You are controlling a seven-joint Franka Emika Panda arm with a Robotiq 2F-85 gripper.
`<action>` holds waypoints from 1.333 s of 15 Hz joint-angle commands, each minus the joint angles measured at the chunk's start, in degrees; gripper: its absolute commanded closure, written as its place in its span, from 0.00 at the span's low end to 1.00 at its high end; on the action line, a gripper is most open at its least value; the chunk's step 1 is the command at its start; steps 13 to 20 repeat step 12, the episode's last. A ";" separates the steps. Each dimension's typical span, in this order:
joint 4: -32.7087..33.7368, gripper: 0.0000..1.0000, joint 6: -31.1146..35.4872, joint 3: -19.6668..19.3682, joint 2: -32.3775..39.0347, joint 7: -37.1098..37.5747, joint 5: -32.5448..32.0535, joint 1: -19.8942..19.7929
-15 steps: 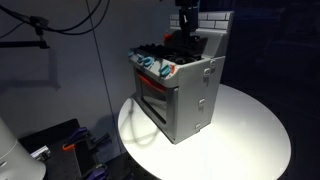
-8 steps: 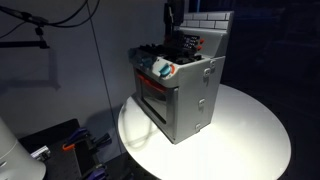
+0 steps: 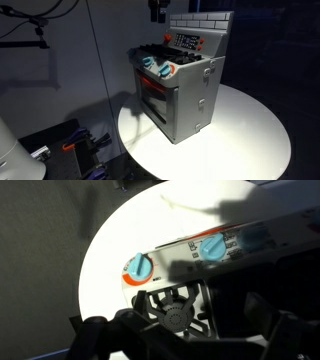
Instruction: Press the top right knob on the stove
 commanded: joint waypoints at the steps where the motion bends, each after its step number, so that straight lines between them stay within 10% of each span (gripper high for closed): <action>1: -3.15 0.00 -0.95 0.74 -6.34 -2.02 -0.14 0.14; 20: -3.22 0.00 -0.88 1.73 -8.03 -1.59 0.10 -0.04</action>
